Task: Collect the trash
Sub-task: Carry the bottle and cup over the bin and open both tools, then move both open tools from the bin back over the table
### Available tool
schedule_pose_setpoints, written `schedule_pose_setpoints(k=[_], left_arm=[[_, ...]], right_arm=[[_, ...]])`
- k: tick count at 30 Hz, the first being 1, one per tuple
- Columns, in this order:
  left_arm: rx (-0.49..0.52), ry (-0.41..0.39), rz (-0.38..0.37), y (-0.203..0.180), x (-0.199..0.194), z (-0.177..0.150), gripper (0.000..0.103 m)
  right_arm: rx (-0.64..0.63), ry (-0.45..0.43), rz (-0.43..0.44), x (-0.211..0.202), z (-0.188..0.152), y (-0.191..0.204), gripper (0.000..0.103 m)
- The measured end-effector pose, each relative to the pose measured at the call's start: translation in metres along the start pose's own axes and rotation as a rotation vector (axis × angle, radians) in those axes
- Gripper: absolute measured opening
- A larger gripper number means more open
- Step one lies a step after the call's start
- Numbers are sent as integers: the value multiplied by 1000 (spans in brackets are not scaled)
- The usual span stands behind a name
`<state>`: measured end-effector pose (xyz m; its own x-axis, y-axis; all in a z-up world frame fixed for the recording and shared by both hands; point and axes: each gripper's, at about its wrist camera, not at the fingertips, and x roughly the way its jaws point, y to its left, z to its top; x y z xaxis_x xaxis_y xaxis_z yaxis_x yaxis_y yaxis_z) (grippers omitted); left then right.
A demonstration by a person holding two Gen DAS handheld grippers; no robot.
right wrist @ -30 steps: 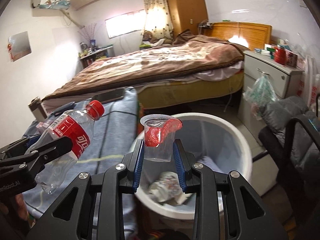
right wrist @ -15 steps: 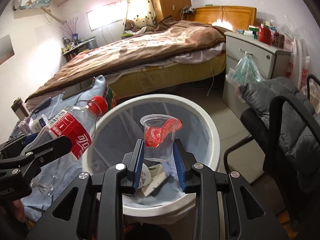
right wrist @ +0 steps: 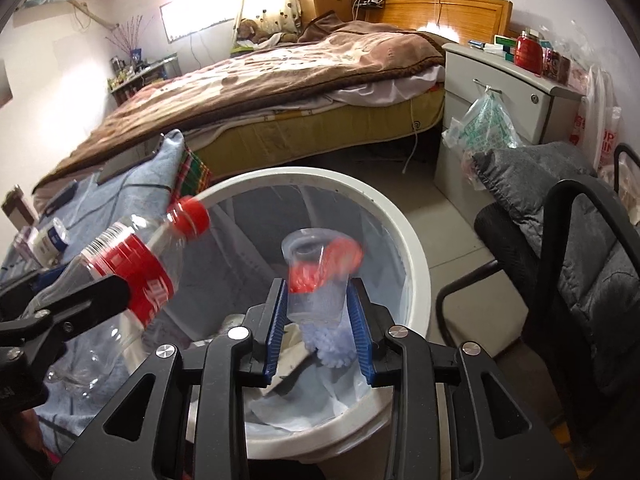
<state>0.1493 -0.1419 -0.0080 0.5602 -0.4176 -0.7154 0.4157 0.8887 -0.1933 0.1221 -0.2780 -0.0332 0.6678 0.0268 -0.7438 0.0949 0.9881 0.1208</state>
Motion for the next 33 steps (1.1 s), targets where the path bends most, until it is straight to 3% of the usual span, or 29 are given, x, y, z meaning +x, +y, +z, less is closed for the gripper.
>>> schedule_pose_setpoints(k=[2,4,18,33], left_arm=[[-1,-9,-6,1,-2,1,68],[-8,-13,-3,3,-4,2,70],[-54,-73,24,30,-36,-4,70],[-125,-151,104,79,-87,-21,70]], right_arm=[[-1,0,-2,0,-1,0,54],[9,-2,12,-2,-2,0,58],[16,-54,30,-17,2,14,58],[-31,-115,93,-32,5,53,58]])
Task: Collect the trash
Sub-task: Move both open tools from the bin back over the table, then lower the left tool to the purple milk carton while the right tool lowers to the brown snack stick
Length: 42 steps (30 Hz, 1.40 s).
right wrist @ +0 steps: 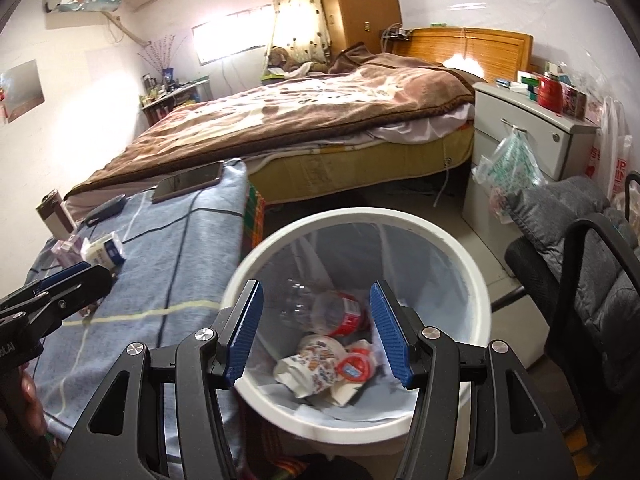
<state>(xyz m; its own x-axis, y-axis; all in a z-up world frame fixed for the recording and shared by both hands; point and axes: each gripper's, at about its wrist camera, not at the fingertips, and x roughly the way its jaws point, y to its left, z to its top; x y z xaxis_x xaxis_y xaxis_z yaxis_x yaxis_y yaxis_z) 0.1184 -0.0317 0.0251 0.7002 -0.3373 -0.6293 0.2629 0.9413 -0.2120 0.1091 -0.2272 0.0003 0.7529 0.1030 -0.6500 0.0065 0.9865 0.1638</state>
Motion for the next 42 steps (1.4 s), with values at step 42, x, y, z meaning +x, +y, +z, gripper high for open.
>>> schedule_pose_setpoints(k=[42], left_arm=[[-191,-46,303,194,-61,-15,70]], right_arm=[[-237,57,210,39,-1,160,58]])
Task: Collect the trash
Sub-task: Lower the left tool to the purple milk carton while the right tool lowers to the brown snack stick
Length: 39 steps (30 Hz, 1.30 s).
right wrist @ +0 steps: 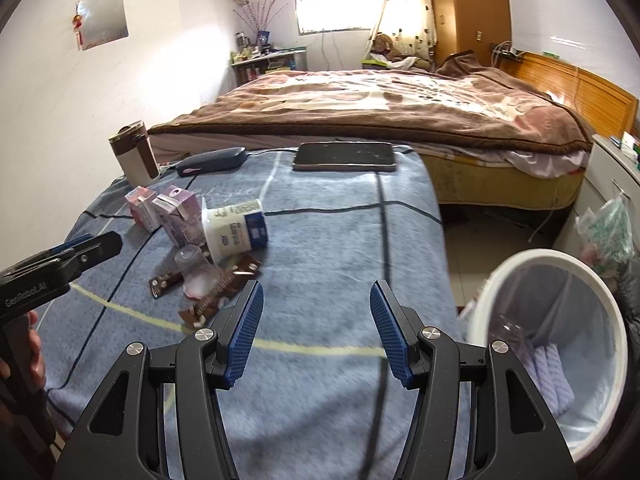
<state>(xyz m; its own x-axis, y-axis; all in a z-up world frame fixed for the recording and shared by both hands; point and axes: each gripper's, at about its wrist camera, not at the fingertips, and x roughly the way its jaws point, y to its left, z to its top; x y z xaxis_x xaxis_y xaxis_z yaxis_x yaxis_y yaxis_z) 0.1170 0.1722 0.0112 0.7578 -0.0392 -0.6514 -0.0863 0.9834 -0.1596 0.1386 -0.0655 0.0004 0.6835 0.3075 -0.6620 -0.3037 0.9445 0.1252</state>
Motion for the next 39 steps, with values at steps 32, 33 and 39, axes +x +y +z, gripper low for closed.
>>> schedule_pose_setpoints(k=[32,33,39], left_arm=[[-43,57,8,41,65,30,58],[-50,55,17,44,64,30,58],[-67,48,14,54,61,30,58]], right_arm=[[-171,160,75,92,30,58,58],[-177,162,91,93,31,61,58],[-141,152,155,93,34,67,58]])
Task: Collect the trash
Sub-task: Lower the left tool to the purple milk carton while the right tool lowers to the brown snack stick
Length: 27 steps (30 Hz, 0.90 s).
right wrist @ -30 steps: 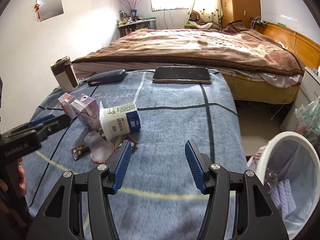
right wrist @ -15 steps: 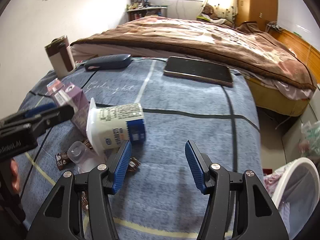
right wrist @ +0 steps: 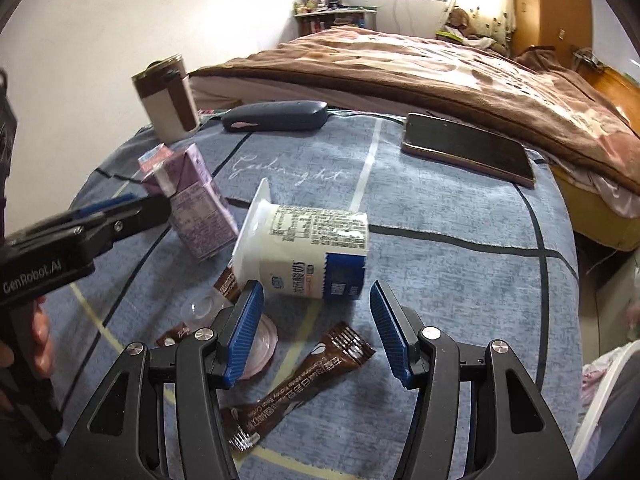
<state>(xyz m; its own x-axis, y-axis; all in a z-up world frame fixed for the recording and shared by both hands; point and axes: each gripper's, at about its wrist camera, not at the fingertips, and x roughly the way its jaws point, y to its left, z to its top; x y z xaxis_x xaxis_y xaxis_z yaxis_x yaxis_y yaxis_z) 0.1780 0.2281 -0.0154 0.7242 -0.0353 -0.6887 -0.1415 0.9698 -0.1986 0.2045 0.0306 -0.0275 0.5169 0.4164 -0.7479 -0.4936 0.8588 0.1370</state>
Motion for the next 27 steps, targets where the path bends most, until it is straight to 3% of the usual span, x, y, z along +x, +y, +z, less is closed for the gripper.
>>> schedule_pose_setpoints(k=[8,13,18,22,24,26,27], left_arm=[[8,3,-6,-1,1,-1,58],[7,-2,7,3,0,-1,58],[-1,-1,9,6,0,-2,58],[0,-13,1,7,-3,-1,58],[4,-19,-10,6,-2,0,61],[12,-21,-27,1,1,1,71],[24,-21,-36,-2,3,2,71]], right_arm=[[153,-30,120,3,5,-15,59],[117,-54,155,-1,4,-4,60],[60,-34,108,1,3,9,60],[75,-60,4,-5,0,4,60],[83,-87,-32,-10,2,-2,60],[113,-85,-7,-11,4,-11,60],[126,-82,9,-11,3,-15,60]])
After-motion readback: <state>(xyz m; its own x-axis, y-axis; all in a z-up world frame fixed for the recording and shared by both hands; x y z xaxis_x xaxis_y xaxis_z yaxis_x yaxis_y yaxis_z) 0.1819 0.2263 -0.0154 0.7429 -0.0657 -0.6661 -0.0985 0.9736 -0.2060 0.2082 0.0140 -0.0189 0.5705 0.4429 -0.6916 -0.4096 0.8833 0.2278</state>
